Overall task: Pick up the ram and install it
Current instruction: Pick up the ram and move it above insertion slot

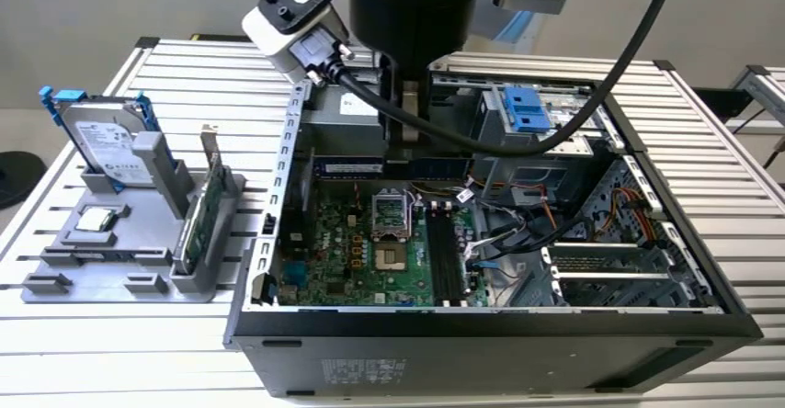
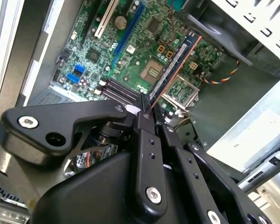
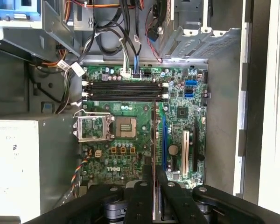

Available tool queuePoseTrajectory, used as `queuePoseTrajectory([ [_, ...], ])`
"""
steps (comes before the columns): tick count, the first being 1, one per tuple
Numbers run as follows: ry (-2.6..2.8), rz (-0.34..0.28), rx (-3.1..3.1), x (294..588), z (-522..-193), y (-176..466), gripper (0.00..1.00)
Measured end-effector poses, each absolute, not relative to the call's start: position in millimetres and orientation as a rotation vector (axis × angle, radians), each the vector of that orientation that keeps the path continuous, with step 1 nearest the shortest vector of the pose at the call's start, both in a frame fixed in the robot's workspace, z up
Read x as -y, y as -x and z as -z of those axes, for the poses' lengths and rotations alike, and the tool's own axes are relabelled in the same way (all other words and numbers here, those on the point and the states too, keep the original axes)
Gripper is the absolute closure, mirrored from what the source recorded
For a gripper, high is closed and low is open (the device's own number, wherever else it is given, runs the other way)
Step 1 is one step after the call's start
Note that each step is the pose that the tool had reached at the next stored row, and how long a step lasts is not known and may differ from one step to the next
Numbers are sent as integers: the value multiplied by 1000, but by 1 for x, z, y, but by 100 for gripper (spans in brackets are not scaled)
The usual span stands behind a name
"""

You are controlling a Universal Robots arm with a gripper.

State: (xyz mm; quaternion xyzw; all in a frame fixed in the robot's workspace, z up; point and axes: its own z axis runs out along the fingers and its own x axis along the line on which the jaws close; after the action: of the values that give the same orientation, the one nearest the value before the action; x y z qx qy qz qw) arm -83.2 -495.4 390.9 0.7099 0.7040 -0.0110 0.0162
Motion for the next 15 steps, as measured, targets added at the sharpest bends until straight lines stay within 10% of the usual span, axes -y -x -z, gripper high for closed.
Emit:
queuePoseTrajectory([
  [15,-2265,38,-2129,495,-386,69,100],
])
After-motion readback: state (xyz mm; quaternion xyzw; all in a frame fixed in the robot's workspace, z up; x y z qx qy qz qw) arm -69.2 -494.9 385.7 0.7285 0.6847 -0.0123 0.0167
